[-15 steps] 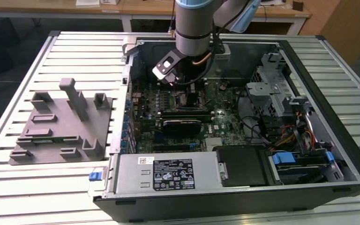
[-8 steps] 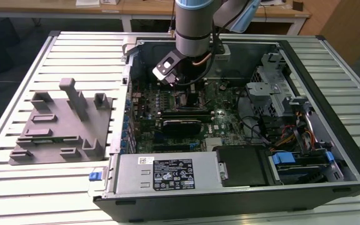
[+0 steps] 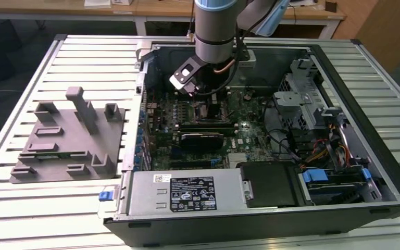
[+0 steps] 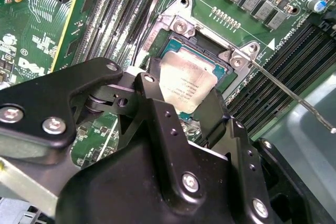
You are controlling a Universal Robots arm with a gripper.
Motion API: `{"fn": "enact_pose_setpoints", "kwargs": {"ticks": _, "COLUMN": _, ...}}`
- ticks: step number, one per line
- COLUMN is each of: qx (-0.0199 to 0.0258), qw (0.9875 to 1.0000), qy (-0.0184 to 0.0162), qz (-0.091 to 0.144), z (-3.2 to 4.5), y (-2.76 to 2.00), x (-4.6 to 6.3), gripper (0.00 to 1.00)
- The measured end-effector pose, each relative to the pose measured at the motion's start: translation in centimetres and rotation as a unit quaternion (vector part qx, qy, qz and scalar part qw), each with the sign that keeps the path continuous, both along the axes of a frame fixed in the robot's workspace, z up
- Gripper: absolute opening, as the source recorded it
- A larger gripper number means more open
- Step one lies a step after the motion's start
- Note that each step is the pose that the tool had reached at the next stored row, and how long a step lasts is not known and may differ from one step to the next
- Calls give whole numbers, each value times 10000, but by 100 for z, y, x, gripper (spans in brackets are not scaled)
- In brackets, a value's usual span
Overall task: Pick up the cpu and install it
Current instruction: 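Place the cpu into insertion slot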
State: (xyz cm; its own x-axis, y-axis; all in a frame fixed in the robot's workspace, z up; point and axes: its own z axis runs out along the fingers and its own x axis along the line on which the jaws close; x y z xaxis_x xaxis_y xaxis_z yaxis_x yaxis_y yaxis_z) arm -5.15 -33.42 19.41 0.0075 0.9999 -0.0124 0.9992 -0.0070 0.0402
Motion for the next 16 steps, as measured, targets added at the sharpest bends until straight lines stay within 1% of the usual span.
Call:
{"fn": "enact_pose_setpoints", "kwargs": {"ticks": 5, "qx": 3, "qw": 10000, "qy": -2, "qz": 0, "z": -3, "y": 1, "x": 1, "gripper": 54}}
{"fn": "enact_pose_setpoints", "kwargs": {"ticks": 6, "qx": 2, "qw": 10000, "qy": -1, "qz": 0, "z": -3, "y": 1, "x": 0, "gripper": 60}}
{"fn": "enact_pose_setpoints", "kwargs": {"ticks": 9, "qx": -1, "qw": 10000, "qy": 1, "qz": 0, "z": 2, "y": 0, "x": 0, "gripper": 60}}
{"fn": "enact_pose_setpoints", "kwargs": {"ticks": 16, "qx": 0, "qw": 10000, "qy": 6, "qz": 0, "z": 62, "y": 0, "x": 0, "gripper": 60}}
